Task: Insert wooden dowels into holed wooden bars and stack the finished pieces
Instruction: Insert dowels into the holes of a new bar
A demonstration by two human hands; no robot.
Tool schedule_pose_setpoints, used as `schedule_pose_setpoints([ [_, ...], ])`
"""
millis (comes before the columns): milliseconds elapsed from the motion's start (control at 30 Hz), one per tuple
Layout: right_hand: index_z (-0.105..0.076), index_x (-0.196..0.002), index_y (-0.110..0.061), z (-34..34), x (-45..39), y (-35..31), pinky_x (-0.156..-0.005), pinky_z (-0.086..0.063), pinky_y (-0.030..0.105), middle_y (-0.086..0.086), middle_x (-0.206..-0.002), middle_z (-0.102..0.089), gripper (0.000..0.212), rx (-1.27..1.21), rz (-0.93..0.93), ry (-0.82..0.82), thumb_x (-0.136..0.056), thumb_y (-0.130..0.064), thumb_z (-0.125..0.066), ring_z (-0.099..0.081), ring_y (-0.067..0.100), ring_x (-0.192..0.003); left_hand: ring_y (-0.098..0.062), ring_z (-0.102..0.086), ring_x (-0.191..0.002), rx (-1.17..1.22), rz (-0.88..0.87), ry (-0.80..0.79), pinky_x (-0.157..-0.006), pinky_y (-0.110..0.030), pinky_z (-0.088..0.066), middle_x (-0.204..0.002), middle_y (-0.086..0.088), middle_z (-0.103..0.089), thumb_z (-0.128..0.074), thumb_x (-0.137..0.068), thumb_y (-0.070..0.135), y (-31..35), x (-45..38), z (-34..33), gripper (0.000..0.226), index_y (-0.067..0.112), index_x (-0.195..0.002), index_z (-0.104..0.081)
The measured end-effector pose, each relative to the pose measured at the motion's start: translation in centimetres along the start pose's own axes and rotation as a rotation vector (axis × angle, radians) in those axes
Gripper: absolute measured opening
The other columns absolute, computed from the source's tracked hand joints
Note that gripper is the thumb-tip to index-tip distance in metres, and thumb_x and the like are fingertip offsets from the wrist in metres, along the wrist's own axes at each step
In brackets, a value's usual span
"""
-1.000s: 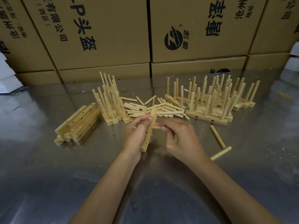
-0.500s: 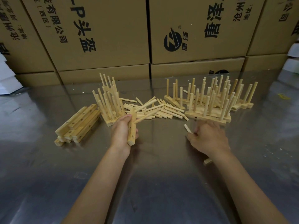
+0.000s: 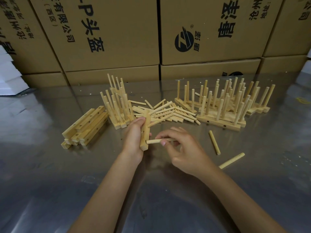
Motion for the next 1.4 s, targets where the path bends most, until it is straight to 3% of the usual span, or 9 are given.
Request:
schedule_pose_setpoints([
  [133, -0.073, -0.103, -0.017, 0.2, 0.3, -1.2, -0.073, -0.033, 0.014, -0.008, -0.084, -0.058, 0.018, 0.124, 0.085, 0.042, -0.092, -0.009, -0.062, -0.046, 0.007, -0.084, -0.009, -0.062, -0.063, -0.003, -0.048, 0.029, -0.057, -0.025, -0.049, -0.063, 0.010, -0.071, -0.054, -0.100, 0.017, 0.4, 0.2, -0.1, 0.013, 0.016, -0.105, -0.066],
  [400, -0.074, -0.102, -0.010, -0.3, 0.3, -2.2, -0.071, -0.029, 0.013, -0.002, -0.077, -0.056, 0.022, 0.221, 0.159, 0.024, -0.092, 0.000, -0.056, -0.035, 0.003, -0.075, 0.000, -0.066, -0.057, -0.009, -0.110, 0.080, -0.053, -0.022, -0.050, -0.064, 0.012, -0.072, -0.054, -0.100, 0.017, 0.1, 0.7, 0.0, 0.013, 0.021, -0.099, -0.065],
  [600, -0.074, -0.101, -0.013, -0.4, 0.4, -1.6, -0.071, -0.030, 0.016, -0.008, -0.076, -0.056, 0.024, 0.201, 0.134, 0.041, -0.091, 0.001, -0.058, -0.040, 0.010, -0.075, -0.015, -0.068, -0.083, -0.052, -0.139, 0.103, -0.067, -0.030, -0.049, -0.073, 0.009, -0.075, -0.054, -0.101, 0.019, 0.2, 0.5, 0.1, 0.013, 0.027, -0.097, -0.063],
  [833, -0.064, -0.111, -0.027, 1.5, 0.4, -1.7, -0.082, -0.038, 0.031, -0.015, -0.103, -0.060, 0.026, 0.294, 0.085, 0.297, -0.087, -0.035, -0.066, -0.049, 0.010, -0.099, -0.017, -0.064, -0.091, -0.072, -0.131, 0.159, -0.066, -0.029, -0.049, -0.093, 0.003, -0.073, -0.047, -0.104, 0.020, 0.7, -0.3, 1.3, 0.015, 0.023, -0.106, -0.062],
  [933, -0.049, -0.106, -0.031, 2.9, 0.6, 0.4, -0.079, -0.044, 0.023, -0.019, -0.096, -0.050, 0.041, 0.113, -0.076, 0.405, -0.080, -0.059, -0.064, -0.048, 0.003, -0.091, -0.017, -0.059, -0.071, 0.018, -0.028, 0.143, -0.059, -0.028, -0.044, -0.080, -0.003, -0.070, -0.041, -0.105, 0.020, -0.3, -0.7, 1.7, 0.027, 0.010, -0.121, -0.061],
  [1067, -0.060, -0.088, -0.033, -0.9, 0.6, 2.4, -0.069, -0.047, 0.028, -0.016, -0.077, -0.058, 0.044, 0.105, -0.191, 0.126, -0.079, -0.075, -0.052, -0.052, 0.001, -0.083, -0.014, -0.056, -0.057, 0.007, 0.025, 0.220, -0.060, -0.028, -0.046, -0.065, -0.002, -0.064, -0.040, -0.104, 0.020, -0.9, -0.3, 2.2, 0.029, 0.008, -0.099, -0.067],
  [1167, -0.067, -0.081, -0.029, -3.4, 0.4, 2.2, -0.067, -0.048, 0.029, -0.012, -0.074, -0.063, 0.042, -0.088, -0.220, 0.002, -0.081, -0.069, -0.056, -0.054, 0.002, -0.073, -0.017, -0.059, -0.055, 0.000, 0.044, 0.252, -0.057, -0.030, -0.051, -0.075, -0.011, -0.063, -0.036, -0.103, 0.018, -1.0, 0.3, 1.9, 0.032, 0.008, -0.095, -0.065],
  [1267, -0.070, -0.084, -0.023, -4.5, 0.2, 2.1, -0.062, -0.046, 0.030, -0.004, -0.073, -0.067, 0.028, -0.221, -0.252, -0.061, -0.087, -0.050, -0.066, -0.051, 0.000, -0.062, -0.029, -0.061, -0.079, 0.027, 0.023, 0.290, -0.070, -0.039, -0.056, -0.098, -0.024, -0.064, -0.034, -0.102, 0.018, -0.5, 0.5, 2.3, 0.036, 0.003, -0.123, -0.059],
  [1400, -0.070, -0.073, -0.017, -3.0, 0.2, 1.4, -0.051, -0.036, 0.013, -0.020, -0.057, -0.057, 0.022, -0.009, -0.203, 0.066, -0.082, -0.037, -0.071, -0.051, 0.002, -0.053, -0.030, -0.064, -0.075, -0.021, -0.066, 0.251, -0.060, -0.035, -0.056, -0.093, -0.020, -0.064, -0.033, -0.100, 0.016, 1.0, 0.3, 2.5, 0.039, 0.000, -0.130, -0.052],
])
Point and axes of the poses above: each hand's wrist, its own x-axis away from the middle knuckle, its own z-axis out of the back of the hand, y = z × x, the point moved 10 cm from there along -x, towards the middle knuckle
